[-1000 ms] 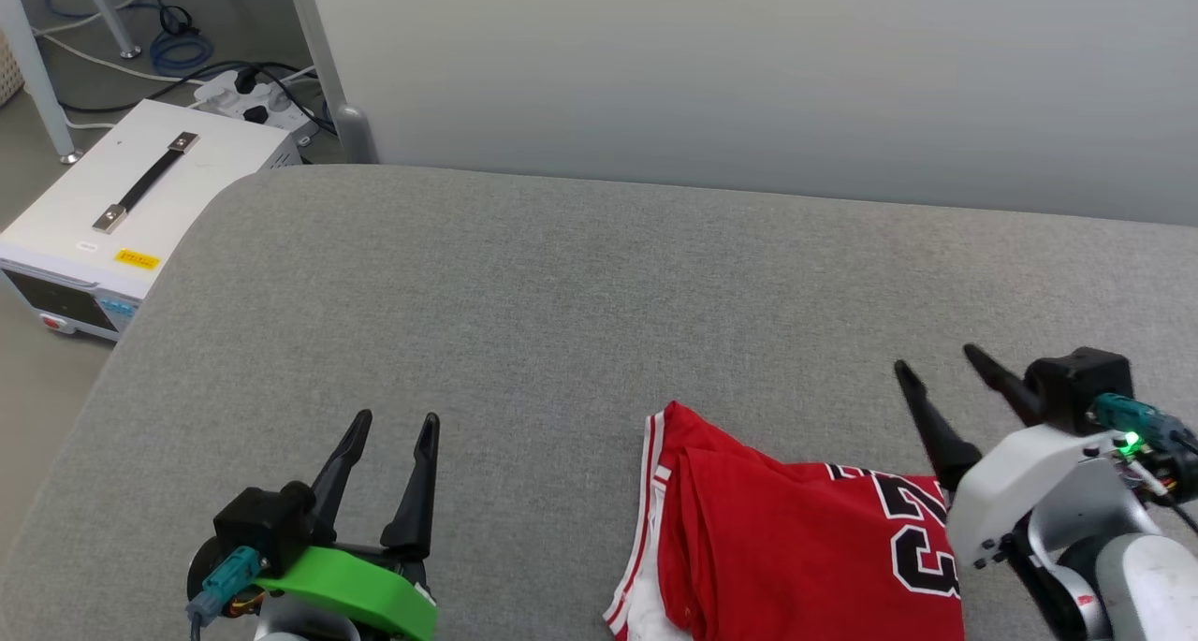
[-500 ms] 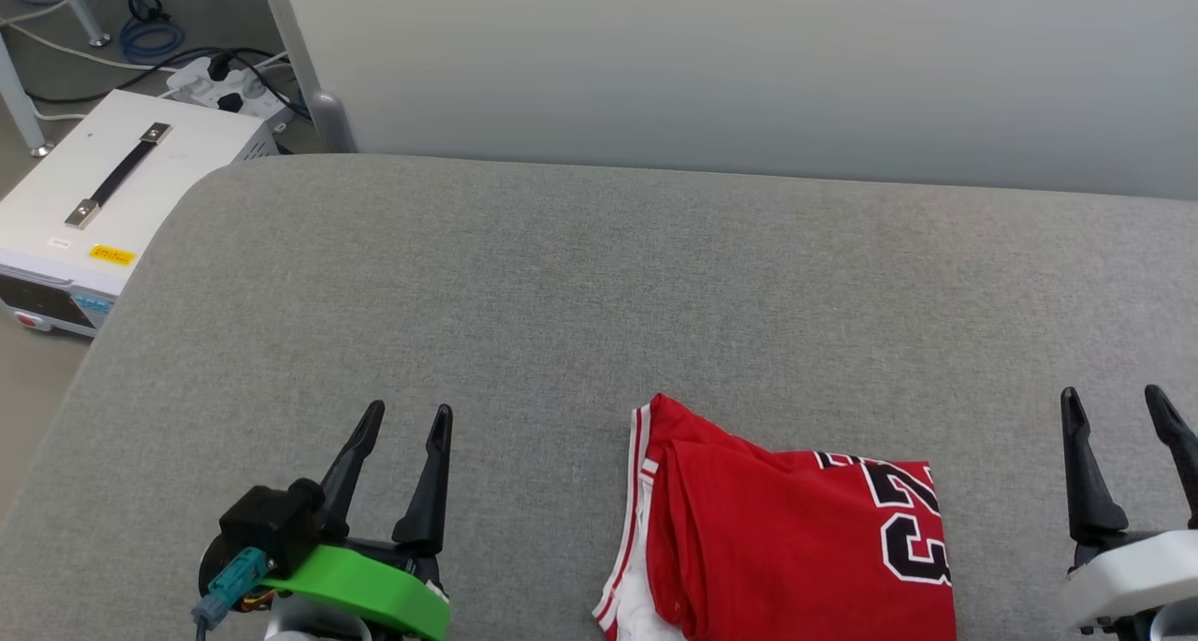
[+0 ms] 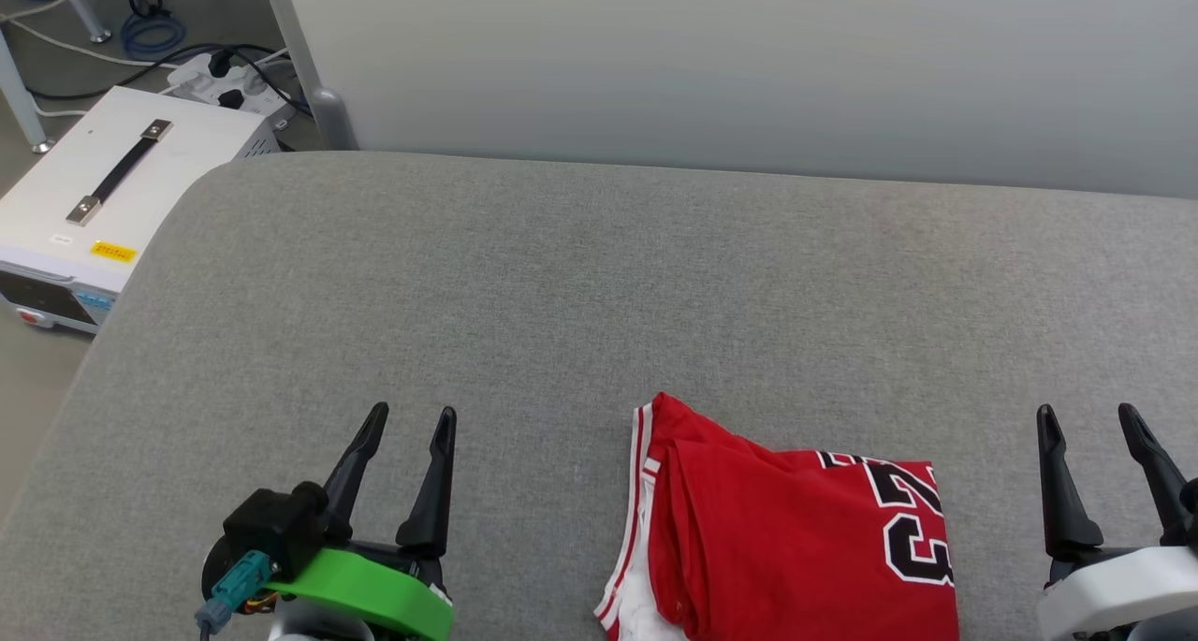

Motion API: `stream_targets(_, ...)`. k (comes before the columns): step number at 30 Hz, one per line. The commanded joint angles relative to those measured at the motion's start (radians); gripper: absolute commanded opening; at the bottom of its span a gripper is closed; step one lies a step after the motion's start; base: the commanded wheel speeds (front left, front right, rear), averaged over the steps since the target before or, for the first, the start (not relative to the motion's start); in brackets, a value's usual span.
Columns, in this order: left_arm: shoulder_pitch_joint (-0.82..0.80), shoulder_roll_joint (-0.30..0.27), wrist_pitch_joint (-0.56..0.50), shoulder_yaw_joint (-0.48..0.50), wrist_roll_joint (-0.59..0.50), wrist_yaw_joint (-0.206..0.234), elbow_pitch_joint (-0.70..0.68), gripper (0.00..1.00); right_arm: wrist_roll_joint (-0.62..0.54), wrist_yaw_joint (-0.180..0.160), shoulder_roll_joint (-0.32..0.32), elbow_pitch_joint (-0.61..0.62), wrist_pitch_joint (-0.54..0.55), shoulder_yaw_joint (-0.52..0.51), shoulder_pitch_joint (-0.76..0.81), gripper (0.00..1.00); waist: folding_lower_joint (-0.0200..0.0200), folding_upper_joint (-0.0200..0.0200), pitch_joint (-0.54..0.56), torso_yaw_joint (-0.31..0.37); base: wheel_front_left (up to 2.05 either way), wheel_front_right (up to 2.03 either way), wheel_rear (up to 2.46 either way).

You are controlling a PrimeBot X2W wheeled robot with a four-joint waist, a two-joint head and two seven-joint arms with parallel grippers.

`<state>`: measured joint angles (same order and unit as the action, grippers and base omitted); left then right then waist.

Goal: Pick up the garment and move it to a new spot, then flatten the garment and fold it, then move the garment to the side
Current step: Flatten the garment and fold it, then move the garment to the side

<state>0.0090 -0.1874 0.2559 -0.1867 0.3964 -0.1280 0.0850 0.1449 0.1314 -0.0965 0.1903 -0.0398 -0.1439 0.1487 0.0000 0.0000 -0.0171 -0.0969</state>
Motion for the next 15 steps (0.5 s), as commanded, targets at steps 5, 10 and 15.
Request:
stream_targets(5,0.01,0.003,0.006,0.004,-0.007,-0.003,-0.006,1.0,0.007,-0.001,0.002,-0.009,0.061,0.003,0.01,1.0,0.0,0.0,-0.008,-0.011,0.0,0.0,0.0)
stream_targets(10,0.006,0.005,0.006,0.0,-0.006,-0.003,-0.005,1.0,0.026,-0.001,0.007,-0.043,0.195,0.017,0.022,1.0,0.0,0.0,-0.022,-0.024,0.0,0.0,0.0)
stream_targets(15,-0.004,0.007,0.006,-0.004,-0.003,-0.003,-0.002,1.0,0.07,-0.001,0.01,-0.09,0.345,0.036,0.016,1.0,0.0,0.0,-0.045,-0.039,0.0,0.0,0.0)
